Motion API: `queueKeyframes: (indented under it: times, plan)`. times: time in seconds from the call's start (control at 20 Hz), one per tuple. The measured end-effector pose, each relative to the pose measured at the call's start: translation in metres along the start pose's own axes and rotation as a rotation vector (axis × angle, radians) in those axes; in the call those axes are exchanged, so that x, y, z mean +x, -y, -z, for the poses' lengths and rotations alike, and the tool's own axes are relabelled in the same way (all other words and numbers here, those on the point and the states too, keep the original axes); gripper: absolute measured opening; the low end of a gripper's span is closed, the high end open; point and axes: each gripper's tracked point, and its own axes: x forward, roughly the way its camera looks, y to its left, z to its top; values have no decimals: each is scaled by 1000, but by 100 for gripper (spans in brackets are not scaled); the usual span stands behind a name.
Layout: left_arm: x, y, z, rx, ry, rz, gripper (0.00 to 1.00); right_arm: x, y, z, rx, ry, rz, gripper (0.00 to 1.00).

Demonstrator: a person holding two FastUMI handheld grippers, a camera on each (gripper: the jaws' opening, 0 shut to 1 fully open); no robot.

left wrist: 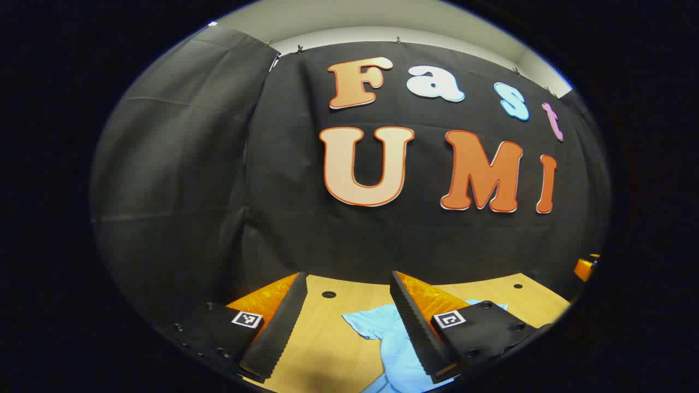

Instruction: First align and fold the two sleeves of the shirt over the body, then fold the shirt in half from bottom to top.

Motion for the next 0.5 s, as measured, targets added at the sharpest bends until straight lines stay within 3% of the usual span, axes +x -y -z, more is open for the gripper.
queueKeyframes:
  times: [0.1,0.25,0.4,0.5]
  plan:
    - [12,-5,-4,-25,-13,21,98,10,-7,-7,-16,-3,30,99]
    - [36,-4,-10,-29,-12,25,98,29,-23,2,0,-58,-17,100]
    - [59,12,-6,-27,-48,57,98,51,-19,21,-48,-141,-28,99]
    - [75,14,-1,-33,-46,32,98,69,-13,28,-50,-174,-14,99]
